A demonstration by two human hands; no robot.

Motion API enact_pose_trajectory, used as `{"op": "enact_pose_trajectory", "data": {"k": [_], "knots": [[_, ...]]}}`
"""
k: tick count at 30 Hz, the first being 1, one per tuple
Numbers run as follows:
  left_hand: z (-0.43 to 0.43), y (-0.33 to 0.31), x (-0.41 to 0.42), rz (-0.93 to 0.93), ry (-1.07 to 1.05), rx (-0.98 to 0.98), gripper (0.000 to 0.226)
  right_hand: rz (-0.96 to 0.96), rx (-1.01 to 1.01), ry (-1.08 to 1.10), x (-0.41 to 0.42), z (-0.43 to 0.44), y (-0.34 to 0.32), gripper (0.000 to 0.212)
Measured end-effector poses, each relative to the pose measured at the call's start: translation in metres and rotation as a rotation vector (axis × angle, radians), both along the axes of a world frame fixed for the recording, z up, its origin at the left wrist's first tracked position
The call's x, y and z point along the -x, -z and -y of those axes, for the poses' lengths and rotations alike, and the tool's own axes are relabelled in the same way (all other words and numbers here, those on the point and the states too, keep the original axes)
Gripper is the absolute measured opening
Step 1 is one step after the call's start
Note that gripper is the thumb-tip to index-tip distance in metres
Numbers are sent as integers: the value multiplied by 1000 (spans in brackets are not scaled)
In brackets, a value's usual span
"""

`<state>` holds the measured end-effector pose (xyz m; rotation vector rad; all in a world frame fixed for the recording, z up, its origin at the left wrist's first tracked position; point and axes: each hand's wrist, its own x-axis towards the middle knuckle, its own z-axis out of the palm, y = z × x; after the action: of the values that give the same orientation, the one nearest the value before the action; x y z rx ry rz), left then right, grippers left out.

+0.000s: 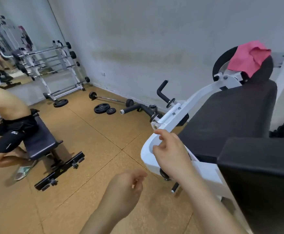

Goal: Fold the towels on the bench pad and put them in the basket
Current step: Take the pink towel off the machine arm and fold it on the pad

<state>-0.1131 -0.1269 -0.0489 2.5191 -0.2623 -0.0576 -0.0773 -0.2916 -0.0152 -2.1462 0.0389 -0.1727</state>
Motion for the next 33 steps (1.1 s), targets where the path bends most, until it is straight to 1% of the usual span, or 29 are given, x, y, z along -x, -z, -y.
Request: {"op": "enact_pose_trajectory", "data": {"k": [3, 6, 8, 11, 13, 15, 17, 20, 23, 24, 26, 28, 33], "knots": [[-9, 3, -59, 38, 82, -116, 31, -19, 159, 31, -43, -12, 9, 61], [-17, 3, -117, 21, 148, -124, 38, -105, 324, 69, -79, -15, 10, 86], [-17, 2, -153, 19, 229, -198, 48, -152, 380, 127, -101, -13, 11, 100], [-14, 2, -215, 75, 296, -320, 57, -183, 403, 231, -137, -4, 11, 107], [-9, 2, -257, 128, 374, -314, 53, -207, 356, 278, -164, 3, 10, 104], [-3, 1, -302, 165, 494, -266, 47, -220, 237, 265, -193, 7, 5, 95], [2, -1, -348, 199, 595, -225, 42, -185, 162, 264, -219, 8, -2, 85], [10, -16, -412, 239, 718, -143, 34, -126, 233, 376, -255, 12, -17, 72], [24, -40, -464, 303, 845, -155, 22, -116, 278, 524, -283, 23, -38, 67], [32, -48, -480, 310, 859, -131, 22, -120, 283, 568, -291, 28, -45, 66], [54, -60, -511, 304, 874, -68, 32, -134, 303, 649, -306, 40, -60, 64], [82, -71, -539, 296, 910, -50, 39, -146, 327, 721, -320, 56, -71, 61], [178, -94, -592, 271, 983, -8, 37, -129, 375, 844, -357, 119, -80, 57]]}}
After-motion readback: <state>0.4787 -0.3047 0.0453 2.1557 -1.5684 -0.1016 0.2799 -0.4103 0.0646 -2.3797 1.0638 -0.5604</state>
